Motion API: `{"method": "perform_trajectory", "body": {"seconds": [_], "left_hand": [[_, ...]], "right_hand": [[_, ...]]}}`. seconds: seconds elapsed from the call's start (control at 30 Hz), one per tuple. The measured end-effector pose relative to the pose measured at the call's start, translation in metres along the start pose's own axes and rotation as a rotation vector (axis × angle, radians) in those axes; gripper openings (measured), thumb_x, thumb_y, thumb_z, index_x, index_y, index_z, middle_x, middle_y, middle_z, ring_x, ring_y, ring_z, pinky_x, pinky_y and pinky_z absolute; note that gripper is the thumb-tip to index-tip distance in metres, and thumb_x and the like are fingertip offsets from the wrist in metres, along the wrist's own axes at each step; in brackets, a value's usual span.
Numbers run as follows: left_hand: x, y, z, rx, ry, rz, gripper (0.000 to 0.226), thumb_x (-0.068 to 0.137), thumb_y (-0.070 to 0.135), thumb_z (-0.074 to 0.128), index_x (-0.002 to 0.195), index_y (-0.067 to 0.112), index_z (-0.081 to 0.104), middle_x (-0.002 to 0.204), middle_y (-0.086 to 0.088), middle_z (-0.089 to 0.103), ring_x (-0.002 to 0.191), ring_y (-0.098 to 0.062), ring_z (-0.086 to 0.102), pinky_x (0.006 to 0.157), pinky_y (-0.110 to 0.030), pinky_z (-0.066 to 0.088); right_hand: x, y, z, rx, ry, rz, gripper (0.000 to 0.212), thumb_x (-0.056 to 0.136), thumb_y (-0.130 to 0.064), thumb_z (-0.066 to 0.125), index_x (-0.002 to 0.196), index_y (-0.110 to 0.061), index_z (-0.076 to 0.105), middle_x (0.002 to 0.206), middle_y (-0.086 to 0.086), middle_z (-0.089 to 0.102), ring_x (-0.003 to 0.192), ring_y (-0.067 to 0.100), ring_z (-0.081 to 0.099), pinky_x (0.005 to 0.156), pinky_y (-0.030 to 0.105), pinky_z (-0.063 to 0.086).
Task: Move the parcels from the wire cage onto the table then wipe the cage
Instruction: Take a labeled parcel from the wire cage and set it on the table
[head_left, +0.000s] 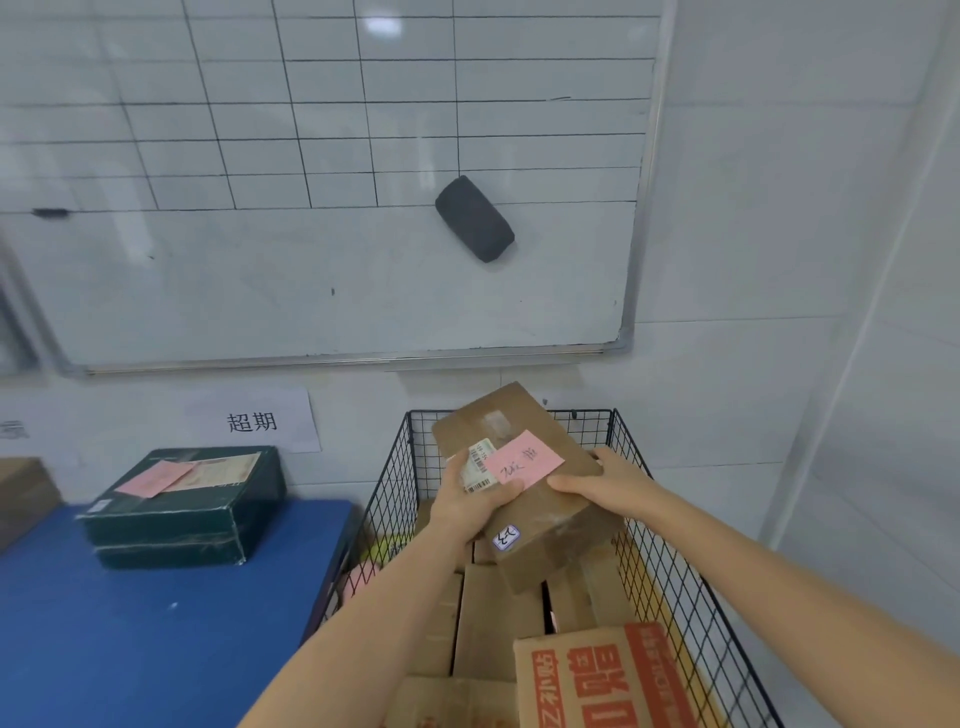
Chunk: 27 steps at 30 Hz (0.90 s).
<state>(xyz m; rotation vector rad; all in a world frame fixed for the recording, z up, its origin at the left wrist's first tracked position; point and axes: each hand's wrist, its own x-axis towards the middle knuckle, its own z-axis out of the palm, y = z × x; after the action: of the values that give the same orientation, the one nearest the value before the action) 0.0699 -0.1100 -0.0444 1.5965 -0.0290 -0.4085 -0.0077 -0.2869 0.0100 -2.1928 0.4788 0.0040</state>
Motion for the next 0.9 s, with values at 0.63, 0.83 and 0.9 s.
{"method": "perform_trajectory", "body": {"seconds": [0.63, 0.83, 0.9], "left_hand": [[-0.022, 0.049, -0.015, 0.089, -0.056, 0.092, 0.065, 0.089, 0.011, 0.063, 0.142, 0.039, 0.037, 0.115, -0.006, 0.064, 0.101, -0.029, 0.067, 0.092, -0.045, 0.052], [-0.031, 0.062, -0.044, 0.097, 0.001, 0.141, 0.059, 0.09, 0.013, 0.061, 0.141, 0.036, 0.04, 0.114, -0.002, 0.064, 0.095, -0.022, 0.067, 0.088, -0.039, 0.055], [-0.034, 0.07, -0.059, 0.097, 0.041, 0.15, 0.059, 0.09, 0.014, 0.061, 0.14, 0.037, 0.041, 0.121, -0.004, 0.061, 0.097, -0.022, 0.066, 0.088, -0.038, 0.055]], "right_hand": [[-0.023, -0.014, -0.011, -0.402, 0.234, -0.476, 0.092, 0.071, -0.064, 0.068, 0.145, -0.024, 0.032, 0.144, -0.002, 0.042, 0.131, 0.017, 0.041, 0.103, 0.037, 0.041], [-0.037, -0.05, 0.002, -0.634, 0.288, -0.58, 0.093, 0.082, -0.066, 0.056, 0.152, -0.018, 0.018, 0.155, 0.002, 0.026, 0.141, 0.019, 0.026, 0.114, 0.035, 0.024], [-0.04, -0.064, 0.011, -0.62, 0.284, -0.593, 0.091, 0.084, -0.066, 0.053, 0.152, -0.018, 0.017, 0.156, 0.002, 0.026, 0.141, 0.02, 0.027, 0.115, 0.036, 0.025]]}}
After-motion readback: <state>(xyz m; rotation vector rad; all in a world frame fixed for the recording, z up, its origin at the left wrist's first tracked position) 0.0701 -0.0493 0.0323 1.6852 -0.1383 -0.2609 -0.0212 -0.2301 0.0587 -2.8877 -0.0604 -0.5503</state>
